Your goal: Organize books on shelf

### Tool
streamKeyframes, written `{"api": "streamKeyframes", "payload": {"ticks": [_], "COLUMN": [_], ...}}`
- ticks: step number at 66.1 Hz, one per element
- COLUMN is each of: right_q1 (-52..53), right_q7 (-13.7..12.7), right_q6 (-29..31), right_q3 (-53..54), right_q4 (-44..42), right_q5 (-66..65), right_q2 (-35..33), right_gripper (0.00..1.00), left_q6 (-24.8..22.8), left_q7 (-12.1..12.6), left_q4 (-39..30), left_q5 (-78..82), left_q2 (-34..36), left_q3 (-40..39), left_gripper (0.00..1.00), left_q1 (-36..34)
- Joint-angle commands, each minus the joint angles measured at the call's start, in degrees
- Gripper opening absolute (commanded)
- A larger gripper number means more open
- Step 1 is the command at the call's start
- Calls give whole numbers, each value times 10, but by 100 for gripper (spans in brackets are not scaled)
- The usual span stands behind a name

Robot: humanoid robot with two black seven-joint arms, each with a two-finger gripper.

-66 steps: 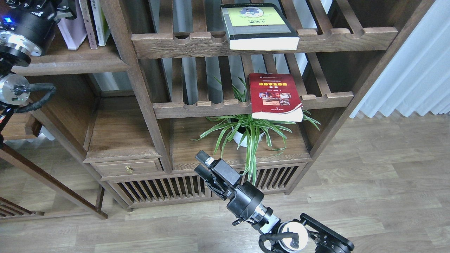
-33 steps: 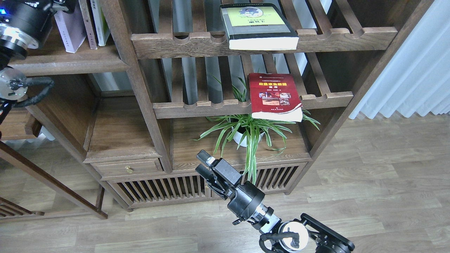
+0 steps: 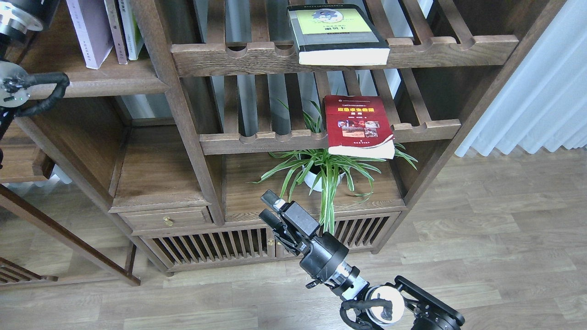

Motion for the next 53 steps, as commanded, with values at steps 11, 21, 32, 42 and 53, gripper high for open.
{"api": "streamKeyframes", "payload": {"ticks": [11, 21, 32, 42, 53], "right_q1": [-7, -8, -8, -8, -9], "right_q7": [0, 0, 0, 0, 0], "right_q6": [0, 0, 0, 0, 0], "right_q3": [15, 23, 28, 30, 49], "right_q4": [2, 2, 1, 2, 2], "right_q5": [0, 0, 0, 0, 1], "right_q2": [0, 0, 0, 0, 0], "right_gripper": [98, 98, 98, 98, 98], "left_q6": [0, -1, -5, -107, -248], "left_q7": [4, 3, 2, 4, 37], "left_q4": [-63, -131, -170, -170, -170], "left_q5": [-18, -19, -21, -35, -109], "left_q2": [4, -6, -25, -62, -94], "left_q3": [-67, -125, -167, -214, -233], "left_gripper": [62, 64, 64, 64, 63], "left_q1": [34, 103, 134, 148, 195]}}
